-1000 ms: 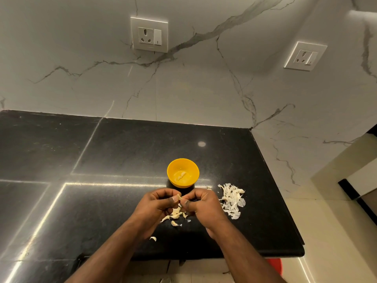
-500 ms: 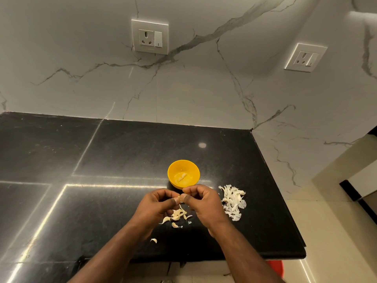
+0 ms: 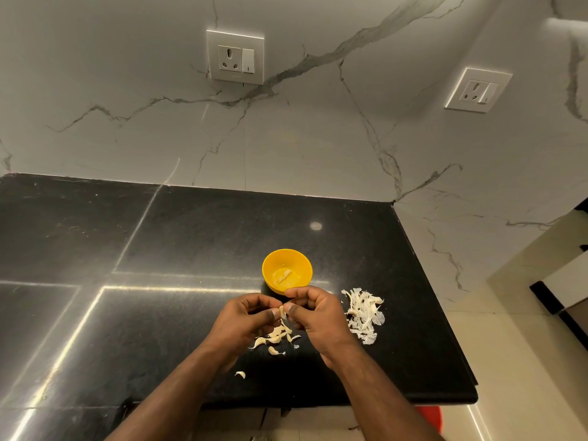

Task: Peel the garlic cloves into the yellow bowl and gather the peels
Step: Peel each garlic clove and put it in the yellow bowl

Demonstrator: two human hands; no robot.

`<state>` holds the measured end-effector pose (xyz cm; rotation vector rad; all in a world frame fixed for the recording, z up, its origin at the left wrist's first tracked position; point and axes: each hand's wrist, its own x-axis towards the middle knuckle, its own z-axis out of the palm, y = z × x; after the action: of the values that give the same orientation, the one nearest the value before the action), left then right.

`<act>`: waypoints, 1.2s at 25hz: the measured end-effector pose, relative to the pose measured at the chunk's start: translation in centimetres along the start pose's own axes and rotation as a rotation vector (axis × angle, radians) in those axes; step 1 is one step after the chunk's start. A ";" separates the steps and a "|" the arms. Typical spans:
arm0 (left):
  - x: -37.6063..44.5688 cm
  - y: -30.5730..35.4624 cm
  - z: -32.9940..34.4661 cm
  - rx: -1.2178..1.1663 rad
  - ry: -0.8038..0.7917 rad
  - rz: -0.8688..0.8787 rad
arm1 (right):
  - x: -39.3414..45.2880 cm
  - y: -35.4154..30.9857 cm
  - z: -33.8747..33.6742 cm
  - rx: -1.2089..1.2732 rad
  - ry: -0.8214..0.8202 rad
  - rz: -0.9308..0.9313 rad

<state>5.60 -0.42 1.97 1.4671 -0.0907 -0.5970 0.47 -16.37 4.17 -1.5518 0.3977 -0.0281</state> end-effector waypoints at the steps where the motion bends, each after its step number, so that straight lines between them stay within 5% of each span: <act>1: -0.1 -0.1 0.1 -0.008 -0.003 0.000 | 0.0 0.1 0.1 0.009 0.013 -0.007; 8: 0.1 0.0 0.4 -0.126 0.077 -0.020 | -0.1 0.4 0.0 -0.039 0.035 -0.037; 17: 0.2 0.0 0.5 -0.210 0.069 -0.044 | 1.0 1.6 -4.6 -0.527 0.249 -0.042; 21: -0.2 -0.2 1.0 -0.160 0.083 -0.030 | 1.0 1.2 -5.2 -0.773 0.223 -0.049; 30: -0.4 -0.1 1.2 0.015 0.057 -0.016 | -0.1 0.3 -0.5 -0.337 -0.013 -0.138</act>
<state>4.72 -1.37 2.13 1.4995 -0.0394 -0.5681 0.17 -16.86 3.94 -1.9100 0.2942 -0.0607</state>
